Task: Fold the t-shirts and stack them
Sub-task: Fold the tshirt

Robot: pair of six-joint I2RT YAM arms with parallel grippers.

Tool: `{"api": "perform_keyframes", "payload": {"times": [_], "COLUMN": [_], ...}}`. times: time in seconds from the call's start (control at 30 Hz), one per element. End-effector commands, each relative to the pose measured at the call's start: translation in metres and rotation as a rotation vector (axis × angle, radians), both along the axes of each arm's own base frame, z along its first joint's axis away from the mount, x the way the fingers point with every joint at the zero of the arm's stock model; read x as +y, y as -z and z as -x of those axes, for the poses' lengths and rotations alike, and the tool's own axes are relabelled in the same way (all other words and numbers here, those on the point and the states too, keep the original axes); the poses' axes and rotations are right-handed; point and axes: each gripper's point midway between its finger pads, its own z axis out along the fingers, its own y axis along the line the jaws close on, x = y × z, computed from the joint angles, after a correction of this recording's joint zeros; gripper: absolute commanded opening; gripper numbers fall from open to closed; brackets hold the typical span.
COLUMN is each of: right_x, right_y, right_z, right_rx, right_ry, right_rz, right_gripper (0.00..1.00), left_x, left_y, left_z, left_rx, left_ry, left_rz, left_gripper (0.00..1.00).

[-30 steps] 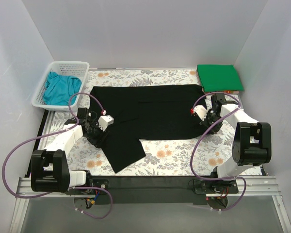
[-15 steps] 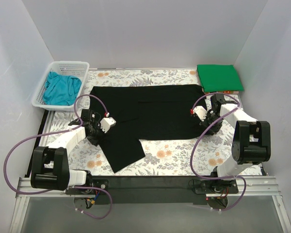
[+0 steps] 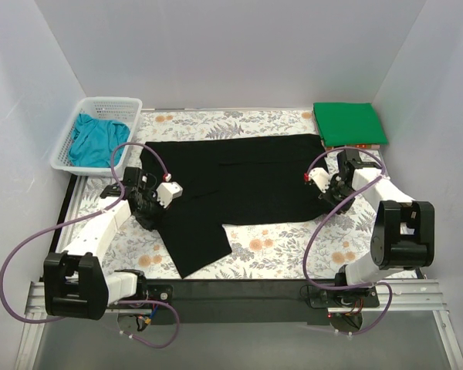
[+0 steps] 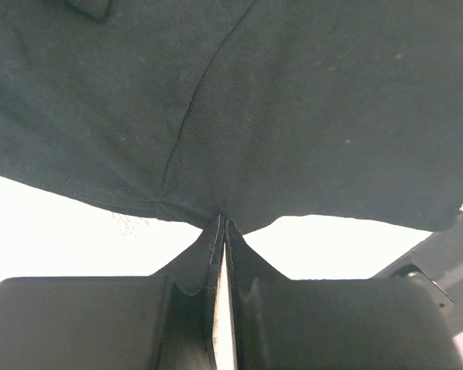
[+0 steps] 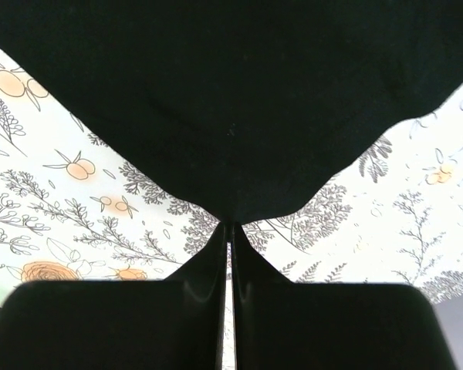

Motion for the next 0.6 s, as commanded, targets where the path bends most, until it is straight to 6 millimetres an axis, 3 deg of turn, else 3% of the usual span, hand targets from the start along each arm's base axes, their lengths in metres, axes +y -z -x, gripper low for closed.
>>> {"api": "perform_keyframes", "payload": {"times": [0.0,0.3,0.43,0.5,0.57], "right_x": [0.002,-0.015,-0.015,-0.015,-0.012], "right_y": [-0.013,-0.024,-0.038,-0.048,-0.047], "right_z": [0.006,0.03,0.014,-0.004,-0.013], "right_rx": [-0.015,-0.04,-0.086,-0.102,-0.081], "right_ry": [-0.018,-0.049,-0.045,-0.037,-0.031], "right_rz": [-0.014,0.025,0.011,0.0,-0.018], "right_gripper": [0.01,0.01,0.01,0.01,0.01], "left_x": [-0.005,0.008,0.014,0.015,0.016], "left_y": [-0.018,-0.035,-0.058,-0.059,-0.068], "left_z": [0.008,0.028,0.007,-0.003,-0.021], "left_rx": [-0.002,0.014,-0.036,-0.021,-0.058], "left_ry": [0.0,-0.033,-0.079,-0.094,-0.115], "left_rz": [0.032,0.044,0.078,0.093,0.11], "left_gripper": [0.0,0.0,0.0,0.0,0.0]}}
